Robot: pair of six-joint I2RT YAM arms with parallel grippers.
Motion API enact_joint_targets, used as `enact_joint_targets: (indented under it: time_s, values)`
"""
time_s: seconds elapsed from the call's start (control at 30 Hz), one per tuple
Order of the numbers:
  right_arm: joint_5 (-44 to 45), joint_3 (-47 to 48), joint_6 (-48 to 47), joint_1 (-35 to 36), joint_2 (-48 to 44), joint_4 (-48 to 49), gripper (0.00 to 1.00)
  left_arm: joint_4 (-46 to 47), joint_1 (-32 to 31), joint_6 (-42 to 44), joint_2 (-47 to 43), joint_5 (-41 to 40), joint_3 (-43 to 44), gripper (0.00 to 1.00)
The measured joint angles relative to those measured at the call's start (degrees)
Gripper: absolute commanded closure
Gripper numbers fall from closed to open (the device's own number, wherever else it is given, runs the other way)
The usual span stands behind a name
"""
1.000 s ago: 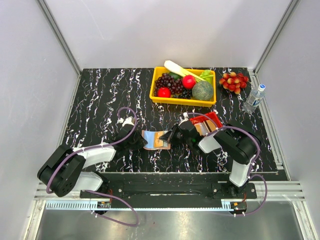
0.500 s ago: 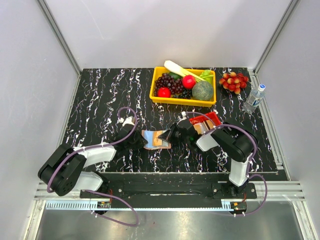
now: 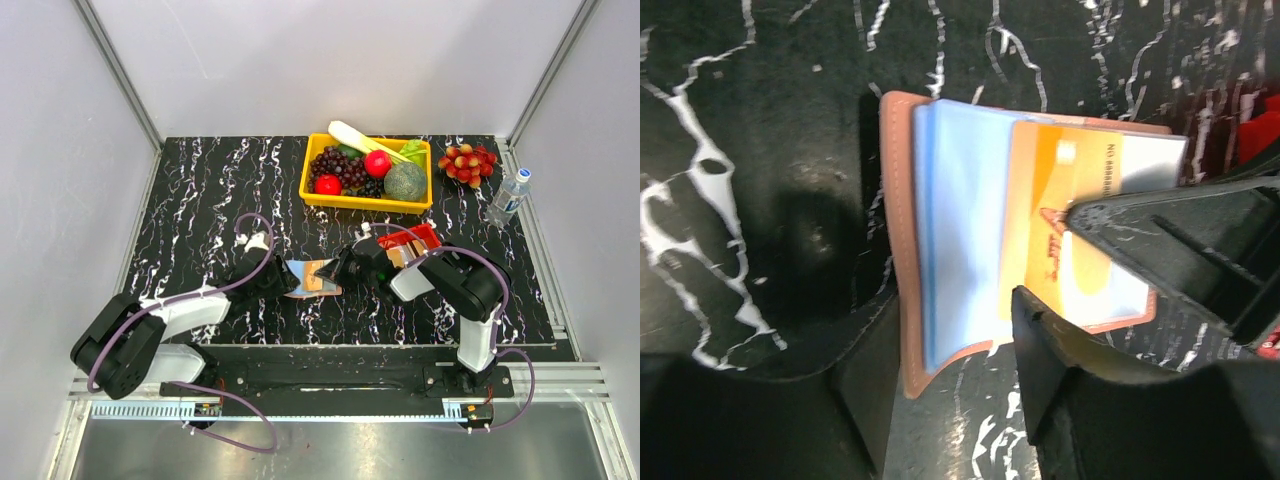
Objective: Put the credit cards into the card holder
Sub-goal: Insert the credit card into the card holder.
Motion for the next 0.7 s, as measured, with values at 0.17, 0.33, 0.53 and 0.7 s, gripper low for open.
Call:
enact_joint_targets:
  time_s: [0.17,0.33,0.53,0.7]
  values:
    - [0.0,0.7,0.0,0.0,0.0,-1.3,1.0,-4.6,0.0,0.3,-2.1,-3.0,-0.2,0.84]
    - [-0.4,1.2,-0.2,0.0,0.0,-2.2,1.0,-5.4,0.0,0.4,-2.5,-3.6,-0.5,1.0]
    - [-1.4,2.6,-1.7,0.1,0.0,-4.2,1.0,-4.9,0.0,0.3,-1.7,-3.4,-0.5,1.0]
    - [-1.5,2.8,-2.1,0.7,0.0,-4.5,1.0,-4.9,0.0,0.1,-1.7,-3.3,-0.5,1.0]
